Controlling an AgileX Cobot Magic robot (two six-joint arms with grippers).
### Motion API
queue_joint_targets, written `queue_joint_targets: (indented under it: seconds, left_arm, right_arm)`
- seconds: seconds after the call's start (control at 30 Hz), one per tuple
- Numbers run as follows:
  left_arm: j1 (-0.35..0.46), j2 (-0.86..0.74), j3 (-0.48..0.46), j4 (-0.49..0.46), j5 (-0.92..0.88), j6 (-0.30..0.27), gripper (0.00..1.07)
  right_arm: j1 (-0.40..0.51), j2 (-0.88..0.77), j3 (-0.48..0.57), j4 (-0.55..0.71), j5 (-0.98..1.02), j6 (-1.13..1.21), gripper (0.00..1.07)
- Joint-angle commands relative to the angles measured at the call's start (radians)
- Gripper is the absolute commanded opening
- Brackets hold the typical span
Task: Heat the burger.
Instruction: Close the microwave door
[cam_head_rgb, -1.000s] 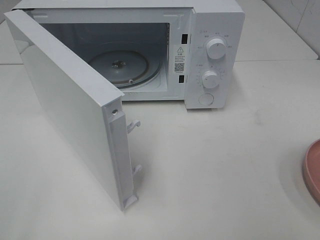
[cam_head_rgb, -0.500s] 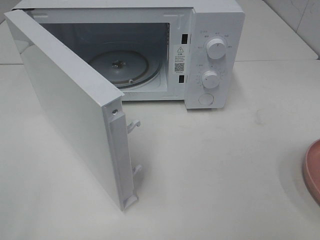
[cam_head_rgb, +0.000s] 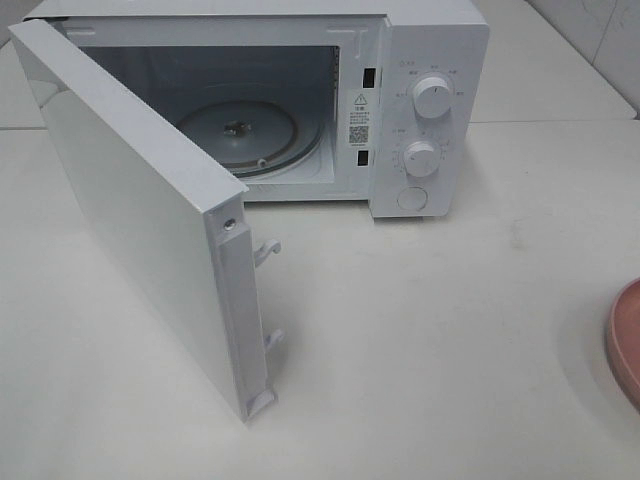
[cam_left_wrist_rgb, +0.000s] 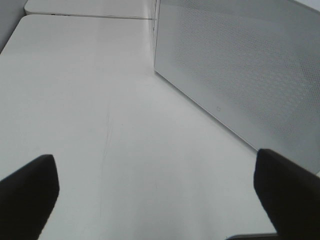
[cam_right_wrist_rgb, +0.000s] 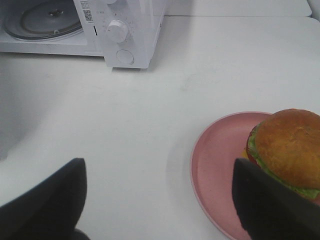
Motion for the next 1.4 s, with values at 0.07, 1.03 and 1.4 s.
queue_joint_targets:
  seconds: [0.07,1.03,1.4]
  left_arm:
    - [0.004,-0.004,0.003,-0.002,-0.009,0.001,0.98]
    - [0.004,0.099,-0.026,0.012,-0.252,-0.003,0.33]
    - [0.004,0.387,0.06,0.012,-0.618,0.005,0.0]
  right_arm:
    - [-0.005,-0.024,0.002,0.0,-0.005,-0.004,0.76]
    - [-0.005,-0.024,0.002,-0.006,-0.005,-0.004,0.76]
    - [-0.005,-0.024,0.002,-0.006,-0.005,-0.004,0.76]
